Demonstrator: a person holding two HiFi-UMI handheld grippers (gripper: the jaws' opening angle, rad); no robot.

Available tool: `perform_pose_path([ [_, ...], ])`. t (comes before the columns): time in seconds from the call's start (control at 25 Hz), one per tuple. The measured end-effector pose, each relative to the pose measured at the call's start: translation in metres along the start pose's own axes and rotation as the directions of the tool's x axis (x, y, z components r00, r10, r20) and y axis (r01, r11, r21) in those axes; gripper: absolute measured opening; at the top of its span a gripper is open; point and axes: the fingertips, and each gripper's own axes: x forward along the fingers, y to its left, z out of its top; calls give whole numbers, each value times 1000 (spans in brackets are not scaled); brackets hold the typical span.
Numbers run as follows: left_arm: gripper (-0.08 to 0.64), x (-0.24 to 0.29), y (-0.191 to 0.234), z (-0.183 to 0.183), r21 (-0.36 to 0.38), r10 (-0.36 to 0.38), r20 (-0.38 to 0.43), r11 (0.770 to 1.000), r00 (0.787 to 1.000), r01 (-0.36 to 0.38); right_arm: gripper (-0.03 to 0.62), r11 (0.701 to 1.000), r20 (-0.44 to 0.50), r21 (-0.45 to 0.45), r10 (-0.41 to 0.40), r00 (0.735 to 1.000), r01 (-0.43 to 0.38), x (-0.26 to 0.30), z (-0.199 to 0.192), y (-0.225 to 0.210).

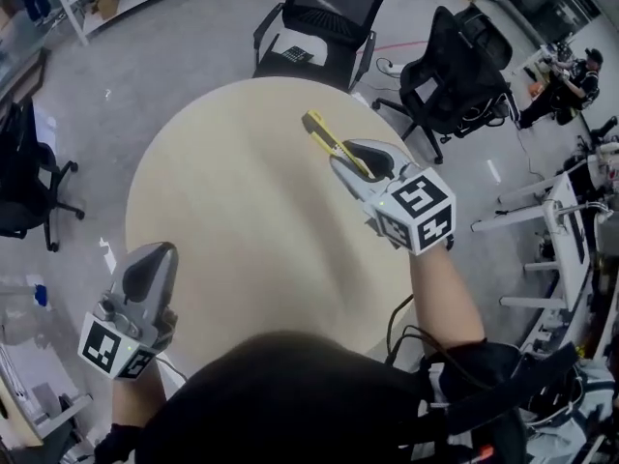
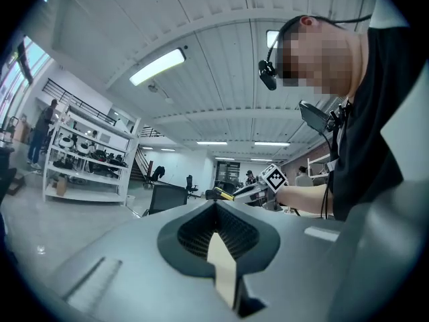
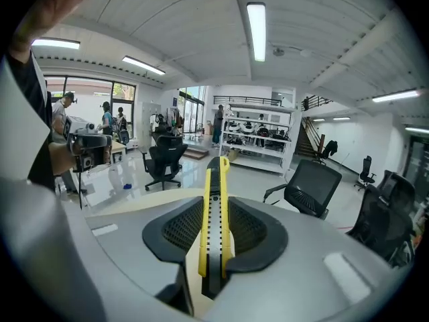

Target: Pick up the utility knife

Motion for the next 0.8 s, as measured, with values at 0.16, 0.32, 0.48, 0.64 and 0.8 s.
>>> perform_pose_path([
  [0.16, -3, -36, -13, 28, -5, 18, 61, 1000, 998, -18, 131, 1000, 17, 15, -22, 1000, 22, -37, 8, 25],
  [0.32, -3, -76, -22, 47, 44, -9, 84, 999, 996, 5, 132, 998, 38, 28, -52, 998, 51, -66, 19, 53],
  [0.48, -3, -104, -34, 55, 85, -24, 77, 996, 997, 18, 132, 996, 71, 39, -85, 994, 82, -93, 24, 75],
  [0.64, -3, -122, -64, 60, 127, -25, 76, 992, 997, 15, 132, 996, 102, 50, -82, 991, 77, -123, 20, 90],
  [0.8, -3, -130, -109, 66, 147, -2, 107, 989, 994, -14, 131, 999, 125, 29, -47, 991, 43, -158, 12, 95],
])
